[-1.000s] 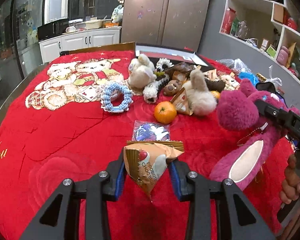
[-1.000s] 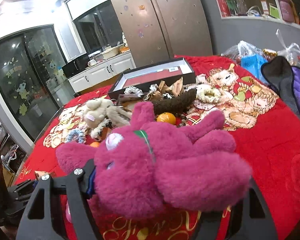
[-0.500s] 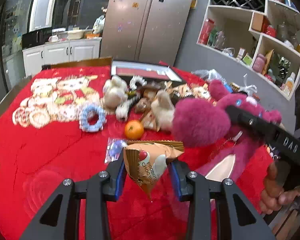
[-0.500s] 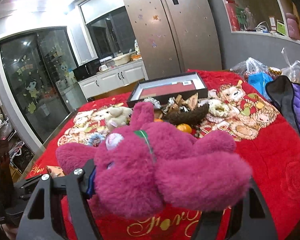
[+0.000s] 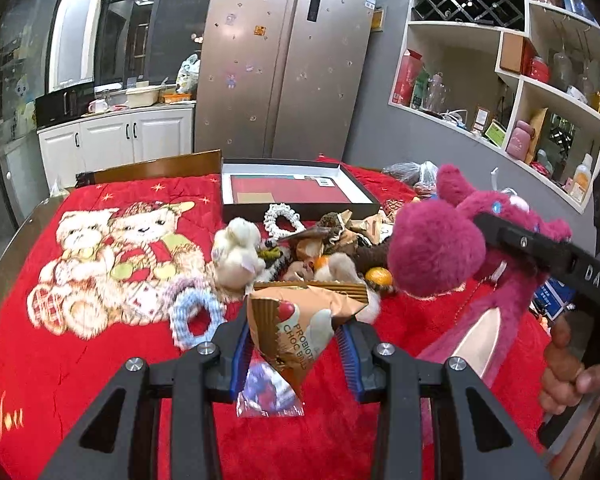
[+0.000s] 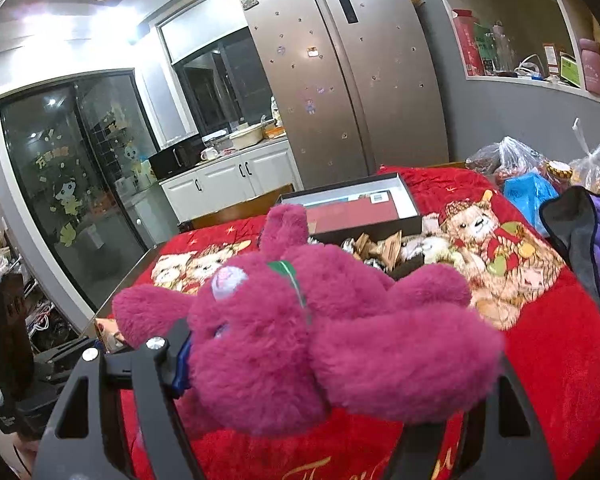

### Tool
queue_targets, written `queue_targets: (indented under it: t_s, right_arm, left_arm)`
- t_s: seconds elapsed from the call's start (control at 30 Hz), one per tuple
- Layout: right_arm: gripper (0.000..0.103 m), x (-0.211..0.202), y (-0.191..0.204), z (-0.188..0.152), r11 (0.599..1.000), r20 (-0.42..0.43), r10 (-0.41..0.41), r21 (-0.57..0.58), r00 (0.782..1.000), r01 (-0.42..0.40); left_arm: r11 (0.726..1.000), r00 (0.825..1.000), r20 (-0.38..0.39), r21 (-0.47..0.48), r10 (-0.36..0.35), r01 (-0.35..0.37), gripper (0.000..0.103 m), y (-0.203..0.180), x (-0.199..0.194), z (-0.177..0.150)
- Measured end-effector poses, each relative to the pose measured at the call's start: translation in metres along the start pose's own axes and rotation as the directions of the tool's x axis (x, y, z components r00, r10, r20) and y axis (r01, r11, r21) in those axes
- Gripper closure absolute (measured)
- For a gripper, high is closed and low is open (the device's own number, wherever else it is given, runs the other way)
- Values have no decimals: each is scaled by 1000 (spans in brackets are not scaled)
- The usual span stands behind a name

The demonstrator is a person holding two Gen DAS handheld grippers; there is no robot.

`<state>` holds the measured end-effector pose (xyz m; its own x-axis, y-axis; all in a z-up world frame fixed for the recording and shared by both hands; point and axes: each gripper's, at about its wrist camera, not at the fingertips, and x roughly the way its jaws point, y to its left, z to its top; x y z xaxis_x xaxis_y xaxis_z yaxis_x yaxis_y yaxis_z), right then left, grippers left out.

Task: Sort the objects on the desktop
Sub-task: 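Carry the snack pouch and pink plush bear over the black gift box with both tools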

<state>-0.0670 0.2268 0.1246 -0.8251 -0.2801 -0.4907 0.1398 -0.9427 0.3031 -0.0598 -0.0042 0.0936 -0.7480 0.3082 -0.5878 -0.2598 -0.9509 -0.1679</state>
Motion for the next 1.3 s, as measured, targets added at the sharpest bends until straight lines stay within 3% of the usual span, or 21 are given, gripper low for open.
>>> queue_targets:
  t_s: [0.23,0.4,0.8,1.03,1.3]
  right_arm:
    - [29,43,-11,47,1000,-23,16,10,1000,-16]
    - [29,79,-20,80,999,-31,35,17,999,-34]
    - [29,213,-57,153,997,-83,57,54,995,-53]
    - [29,297,-78,185,997,-90,69,50,994,-65]
    - [28,371,-106,179,997,-159,42,70,986,-31]
  left_arm:
    - [999,999,39,36,32,-34,65,11,29,44]
    - [999,999,23,37,36,-37,65,28,66,82]
    - [999,998,-57,-24,33,-35,65,60,205,157]
    - [996,995,-87,-60,55,-61,65,73,276,175]
    - [990,989,-141,-124,51,-69,64,90,315,176]
